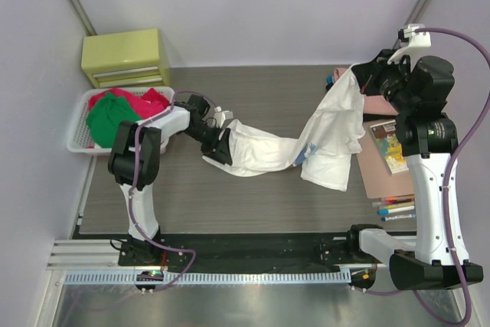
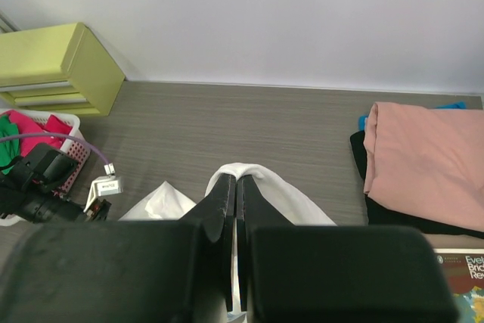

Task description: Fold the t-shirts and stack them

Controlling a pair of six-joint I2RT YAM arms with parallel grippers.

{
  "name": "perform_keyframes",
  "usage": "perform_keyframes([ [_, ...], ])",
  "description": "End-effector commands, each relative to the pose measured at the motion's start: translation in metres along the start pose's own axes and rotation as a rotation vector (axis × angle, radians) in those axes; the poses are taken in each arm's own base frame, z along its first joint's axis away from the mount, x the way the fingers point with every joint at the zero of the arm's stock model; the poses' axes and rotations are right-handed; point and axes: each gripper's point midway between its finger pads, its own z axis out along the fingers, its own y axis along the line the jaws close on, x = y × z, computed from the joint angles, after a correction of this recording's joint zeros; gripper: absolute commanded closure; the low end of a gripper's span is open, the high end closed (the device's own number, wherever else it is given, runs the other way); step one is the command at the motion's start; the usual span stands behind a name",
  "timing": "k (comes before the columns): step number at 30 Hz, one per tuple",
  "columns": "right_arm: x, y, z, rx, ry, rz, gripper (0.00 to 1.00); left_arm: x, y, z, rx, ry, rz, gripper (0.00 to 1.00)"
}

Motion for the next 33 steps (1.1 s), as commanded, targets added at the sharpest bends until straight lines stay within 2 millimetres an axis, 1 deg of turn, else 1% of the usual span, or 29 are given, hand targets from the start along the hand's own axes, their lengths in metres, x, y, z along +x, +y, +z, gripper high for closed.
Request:
perform_keyframes([
  [1,-0.018,0.004,-0.007,-0.008,-0.076,-0.032,0.99,-0.025,-0.006,0.000,0.011,-0.052,0.028,0.51],
  [3,-0.017,0.004,-0.007,-0.009,-0.076,-0.034,0.99,-0.030,-0.005,0.001,0.005,-0.055,0.029,0.50],
  [7,-0.015,0.003,-0.003,-0.010,-0.070,-0.029,0.99,-0.035,0.003,0.007,-0.015,-0.052,0.031,0.50],
  [10,-0.014,0.001,-0.002,-0.003,-0.068,-0.033,0.99,-0.039,0.001,0.010,-0.003,-0.051,0.028,0.50],
  [13,-0.015,0.001,-0.002,0.000,-0.070,-0.031,0.99,-0.036,0.000,0.017,0.000,-0.033,0.028,0.50],
  [15,-0.016,0.002,-0.002,-0.006,-0.073,-0.030,0.99,-0.033,0.003,0.020,-0.011,-0.028,0.026,0.50],
  [20,-0.018,0.002,-0.003,-0.002,-0.080,-0.034,0.99,-0.025,0.006,0.025,-0.008,-0.030,0.021,0.50],
  [23,-0.015,0.001,-0.001,0.000,-0.074,-0.034,0.99,-0.025,0.006,0.027,-0.003,-0.026,0.023,0.50],
  [24,-0.015,0.000,-0.001,0.001,-0.075,-0.037,0.99,-0.024,0.005,0.029,0.005,-0.021,-0.011,0.51],
  [27,-0.015,-0.001,-0.001,0.005,-0.074,-0.040,0.99,-0.024,0.005,0.031,0.011,-0.015,-0.015,0.53],
  [31,-0.015,-0.002,-0.001,0.015,-0.076,-0.041,0.99,-0.026,0.001,0.031,0.026,-0.019,-0.017,0.59],
  [33,-0.014,-0.003,-0.001,0.017,-0.073,-0.045,0.99,-0.025,-0.001,0.031,0.038,-0.016,-0.024,0.61],
])
